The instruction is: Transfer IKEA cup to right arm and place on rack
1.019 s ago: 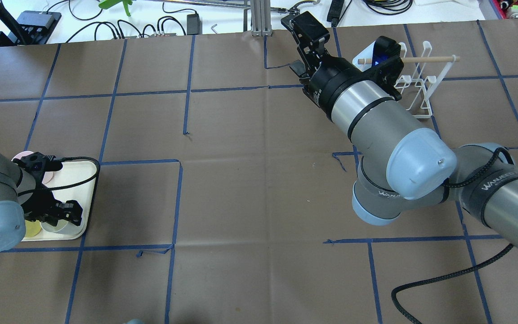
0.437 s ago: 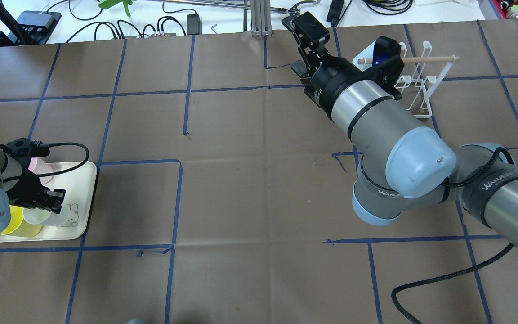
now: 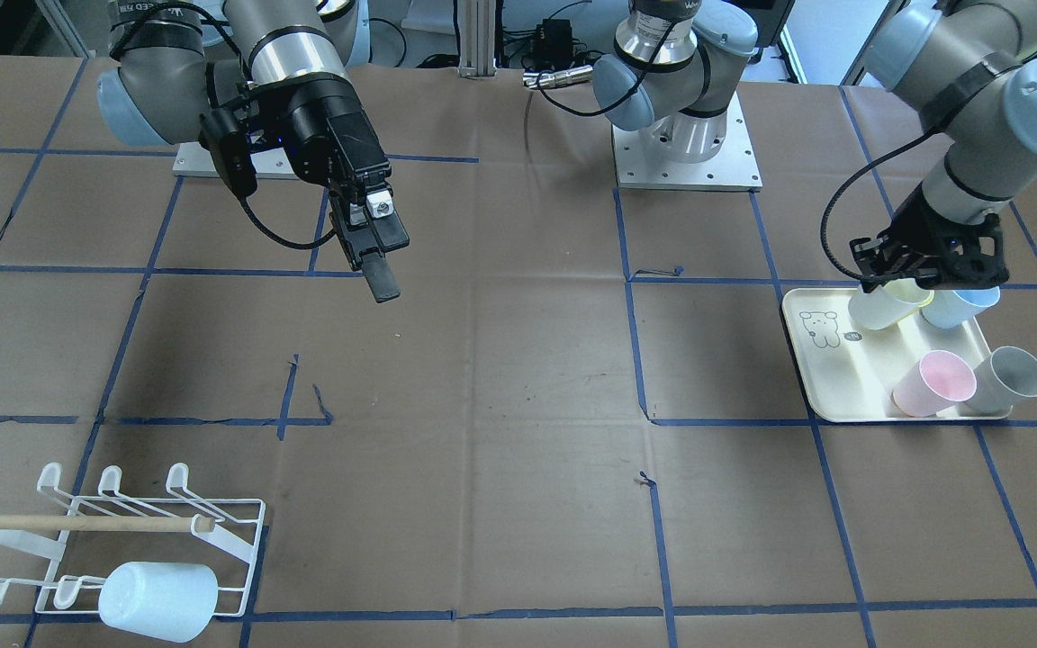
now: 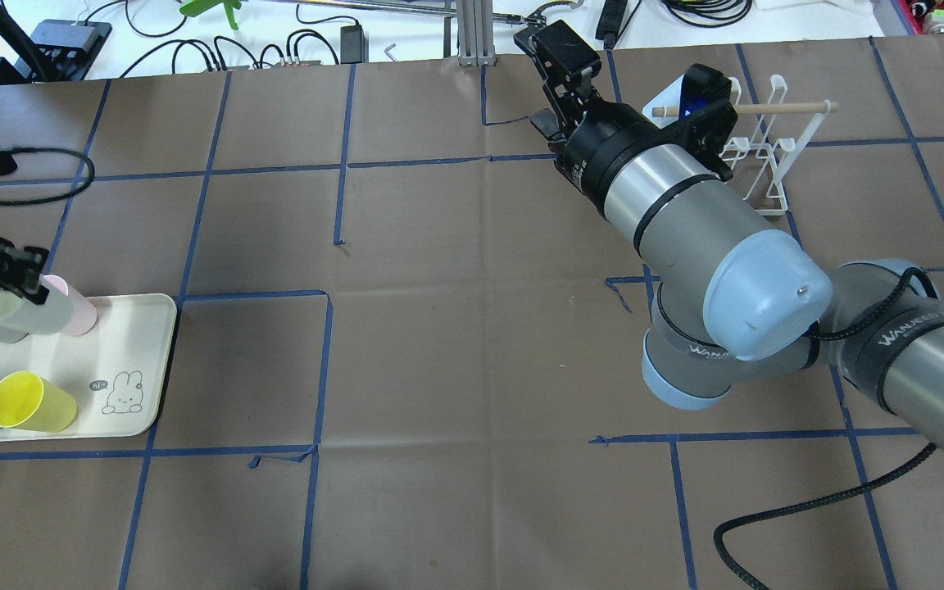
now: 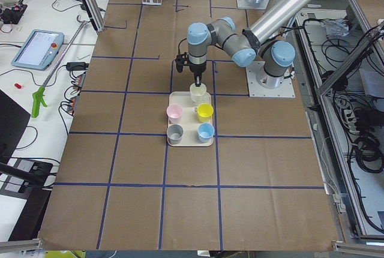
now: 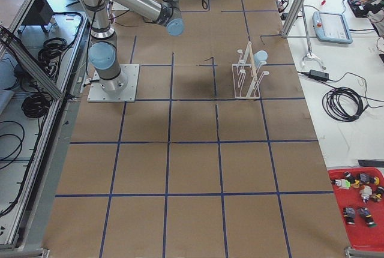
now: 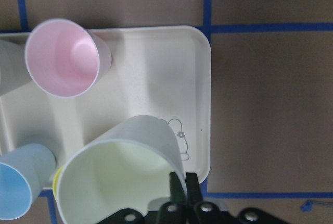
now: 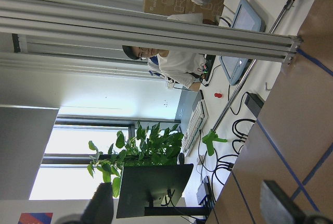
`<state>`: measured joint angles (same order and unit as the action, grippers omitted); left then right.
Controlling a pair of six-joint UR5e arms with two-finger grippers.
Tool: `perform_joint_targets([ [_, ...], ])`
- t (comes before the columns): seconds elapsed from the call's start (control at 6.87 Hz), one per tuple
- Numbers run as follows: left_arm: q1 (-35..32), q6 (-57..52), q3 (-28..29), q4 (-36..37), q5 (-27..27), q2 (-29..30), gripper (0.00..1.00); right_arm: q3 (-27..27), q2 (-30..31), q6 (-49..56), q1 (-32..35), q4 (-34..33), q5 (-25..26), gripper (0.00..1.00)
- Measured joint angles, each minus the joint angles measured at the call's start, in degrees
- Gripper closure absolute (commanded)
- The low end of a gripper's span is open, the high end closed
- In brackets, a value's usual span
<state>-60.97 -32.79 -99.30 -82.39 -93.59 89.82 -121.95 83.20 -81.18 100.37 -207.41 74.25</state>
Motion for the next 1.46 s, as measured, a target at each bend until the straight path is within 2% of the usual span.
perform_joint_targets([
  [0.15,-3.5,0.3,10.0,-7.5,0.1,2.7,1.00,0.4,0.0,-0.1,0.0,-0.3,0.1,0.00],
  [0.29,-7.4,0.5,18.3,-12.0,1.1,5.9,1.00,0.8,0.0,-0.4,0.0,-0.3,0.1,0.00],
  [0.44,-11.2,0.9,23.8,-13.6,4.4,8.3,1.00,1.0,0.0,-0.6,0.0,-0.2,0.1,0.00],
  [0.58,-13.8,2.1,26.3,-14.0,10.4,9.6,1.00,1.1,-0.1,-0.6,0.0,-0.1,0.2,0.00],
  [0.87,-16.4,4.1,24.9,-9.2,27.9,9.8,1.00,1.0,-0.1,-0.1,0.0,0.2,0.3,0.00],
  [1.02,-17.3,4.3,21.3,-2.4,34.6,9.6,1.00,0.9,-0.1,0.0,0.0,0.3,0.2,0.00],
  [1.31,-19.0,5.4,11.0,19.7,45.2,9.3,1.00,0.8,-0.2,0.1,0.0,0.3,0.2,0.00],
  [1.46,-20.0,7.1,6.2,31.8,48.2,9.3,1.00,0.7,-0.1,0.1,0.0,0.3,0.2,0.00],
])
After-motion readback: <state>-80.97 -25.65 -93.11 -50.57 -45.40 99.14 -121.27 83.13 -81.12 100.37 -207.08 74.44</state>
